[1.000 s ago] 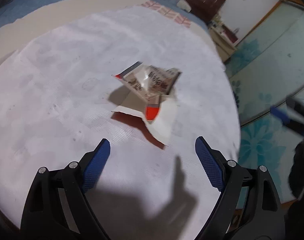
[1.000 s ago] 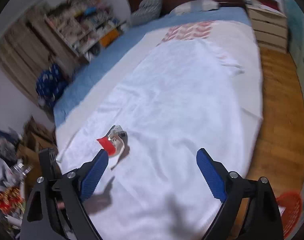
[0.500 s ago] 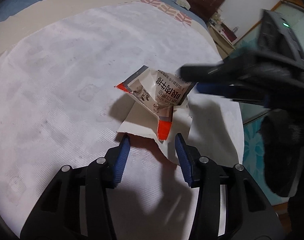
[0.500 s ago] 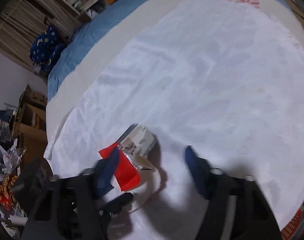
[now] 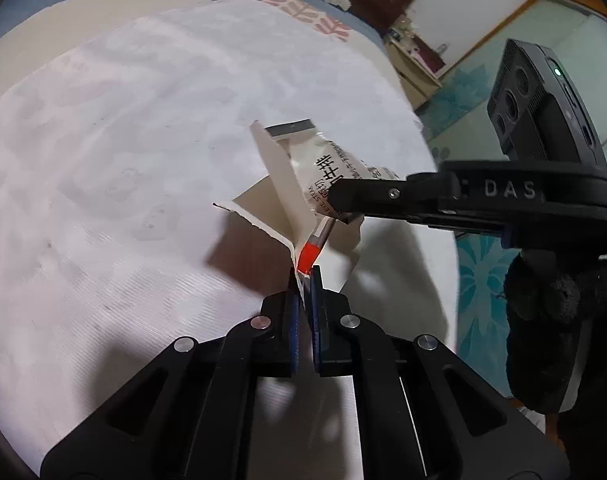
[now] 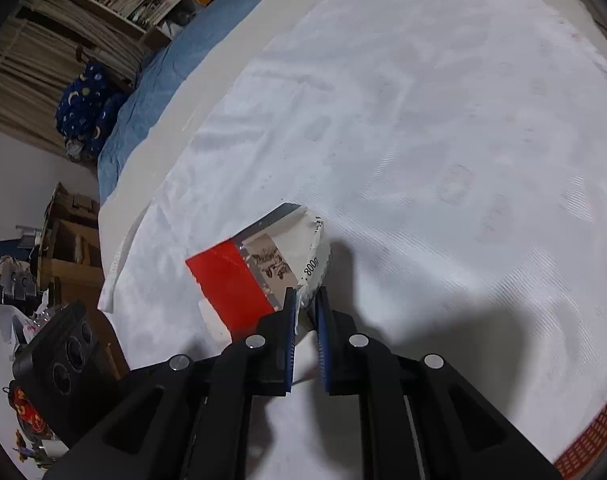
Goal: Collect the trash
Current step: 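Grasp the red-and-white carton with the right tool while the left tool grasps its flap, then carry the carton to the orange basket and open both tools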
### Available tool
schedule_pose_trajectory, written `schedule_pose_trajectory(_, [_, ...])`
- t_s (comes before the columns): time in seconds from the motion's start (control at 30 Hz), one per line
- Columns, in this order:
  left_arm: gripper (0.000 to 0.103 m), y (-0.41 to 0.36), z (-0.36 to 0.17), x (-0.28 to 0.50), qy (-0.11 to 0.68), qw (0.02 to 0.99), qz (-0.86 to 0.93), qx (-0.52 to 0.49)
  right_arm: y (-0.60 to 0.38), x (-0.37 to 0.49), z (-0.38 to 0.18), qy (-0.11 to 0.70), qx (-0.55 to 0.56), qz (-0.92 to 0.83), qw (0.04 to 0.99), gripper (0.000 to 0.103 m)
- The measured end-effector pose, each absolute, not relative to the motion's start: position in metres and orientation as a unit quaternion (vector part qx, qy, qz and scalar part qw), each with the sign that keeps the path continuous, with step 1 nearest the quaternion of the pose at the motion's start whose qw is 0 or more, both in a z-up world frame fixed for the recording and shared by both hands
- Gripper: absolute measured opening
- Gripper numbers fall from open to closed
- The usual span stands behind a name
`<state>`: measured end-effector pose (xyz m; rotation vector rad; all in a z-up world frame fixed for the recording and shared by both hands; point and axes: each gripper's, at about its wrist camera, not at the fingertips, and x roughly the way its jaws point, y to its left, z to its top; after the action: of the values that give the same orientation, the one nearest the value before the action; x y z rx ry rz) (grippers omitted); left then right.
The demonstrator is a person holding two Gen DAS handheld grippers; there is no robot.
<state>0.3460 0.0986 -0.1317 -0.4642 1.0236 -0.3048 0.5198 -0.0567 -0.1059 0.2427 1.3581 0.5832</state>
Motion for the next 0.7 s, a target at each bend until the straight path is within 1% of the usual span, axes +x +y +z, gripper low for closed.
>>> schedule_pose_trajectory(0.17, [0.002,0.057,-0.082,0.322,0.454,0.857,-0.169,-0.175,-0.11,0.479,-0.055,0.582,0.119,0.261,0.761,0.011])
schedule_pose_trajectory(0.27, [0.002,0.015,-0.051,0.311,0.434,0.864,-0.204,-0.155,-0.169,0.446,-0.006,0.559,0.116,0.242,0.785,0.011])
schedule_pose_trajectory(0.4, [0.002,-0.066,-0.009,0.294,0.406,0.865,-0.27,-0.117,-0.246,0.4,0.049,0.522,0.106,0.207,0.821,0.011])
schedule_pose_trajectory(0.53, [0.002,-0.163,0.018,0.279,0.391,0.851,-0.34,-0.08,-0.358,0.341,0.093,0.49,0.131,0.144,0.849,0.011])
schedule_pose_trajectory(0.7, [0.002,-0.281,0.025,0.254,0.387,0.824,-0.411,-0.038,-0.493,0.257,0.112,0.455,0.179,0.064,0.87,0.011])
